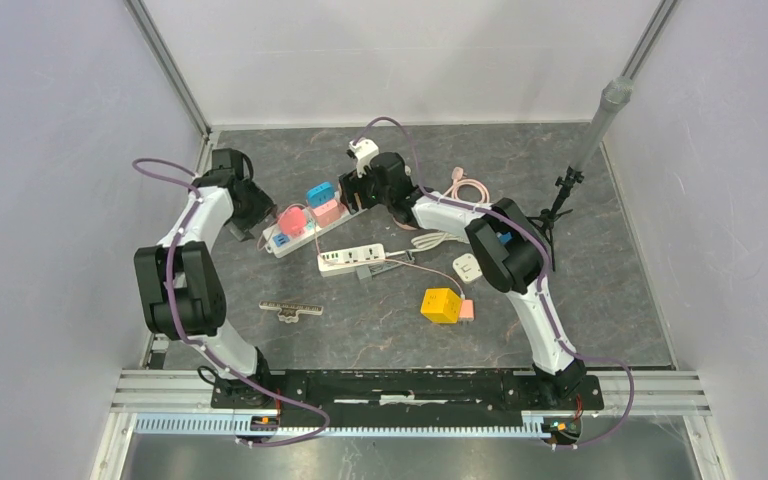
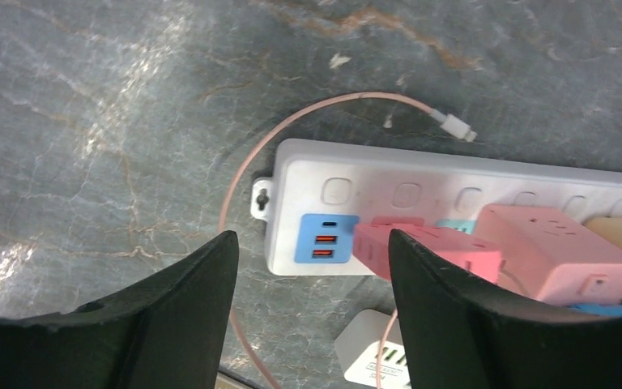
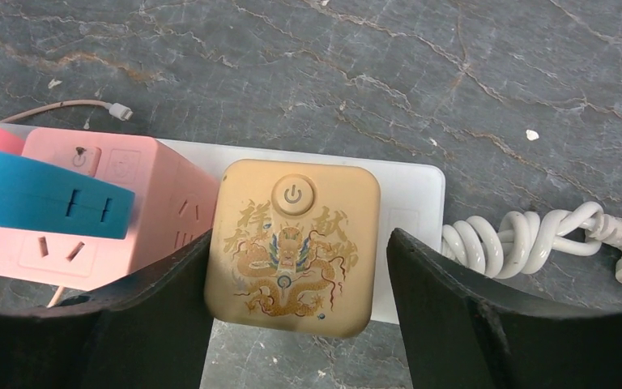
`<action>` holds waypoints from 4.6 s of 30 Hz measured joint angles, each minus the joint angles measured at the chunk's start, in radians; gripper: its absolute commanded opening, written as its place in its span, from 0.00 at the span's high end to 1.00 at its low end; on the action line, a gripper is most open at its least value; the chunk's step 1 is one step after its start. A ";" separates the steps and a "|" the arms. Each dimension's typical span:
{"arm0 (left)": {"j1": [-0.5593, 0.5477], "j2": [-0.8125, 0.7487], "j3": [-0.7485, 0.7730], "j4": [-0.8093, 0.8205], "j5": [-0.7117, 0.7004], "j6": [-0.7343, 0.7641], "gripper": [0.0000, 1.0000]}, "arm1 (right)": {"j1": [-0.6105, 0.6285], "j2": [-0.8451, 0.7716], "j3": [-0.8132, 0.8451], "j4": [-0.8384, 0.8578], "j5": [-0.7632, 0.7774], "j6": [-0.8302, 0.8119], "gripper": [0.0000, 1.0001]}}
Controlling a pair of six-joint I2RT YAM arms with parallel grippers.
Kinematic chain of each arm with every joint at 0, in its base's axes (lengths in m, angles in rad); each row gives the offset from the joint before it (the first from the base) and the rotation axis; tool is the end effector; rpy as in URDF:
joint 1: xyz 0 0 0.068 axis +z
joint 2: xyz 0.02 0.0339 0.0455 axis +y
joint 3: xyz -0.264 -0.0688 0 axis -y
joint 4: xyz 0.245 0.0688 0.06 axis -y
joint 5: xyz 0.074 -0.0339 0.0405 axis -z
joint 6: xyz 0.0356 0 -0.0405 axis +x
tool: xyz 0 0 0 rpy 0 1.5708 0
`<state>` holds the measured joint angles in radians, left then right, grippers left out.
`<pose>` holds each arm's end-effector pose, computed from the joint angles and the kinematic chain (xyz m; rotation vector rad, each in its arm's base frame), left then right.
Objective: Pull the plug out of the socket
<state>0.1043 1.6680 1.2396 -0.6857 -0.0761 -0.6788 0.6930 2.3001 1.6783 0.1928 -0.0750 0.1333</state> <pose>0.3396 0.0383 0.2308 -1.0452 2.4695 -0.0787 0.4057 0.3404 0.1709 -0.6136 1.9563 0.5989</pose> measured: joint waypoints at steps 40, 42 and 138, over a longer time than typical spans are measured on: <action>0.006 -0.008 -0.206 0.120 0.111 -0.001 0.64 | 0.003 0.007 -0.016 0.039 -0.043 -0.008 1.00; 0.007 -0.007 -0.207 0.120 0.113 -0.002 0.64 | 0.016 0.006 -0.016 0.035 -0.010 -0.051 1.00; 0.001 0.061 -0.219 0.133 0.144 -0.005 0.69 | 0.021 -0.056 0.007 -0.145 0.140 -0.144 1.00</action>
<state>0.1051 1.7287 1.0206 -0.5529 0.0677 -0.6834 0.7136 2.2436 1.6855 0.0483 0.0647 -0.0105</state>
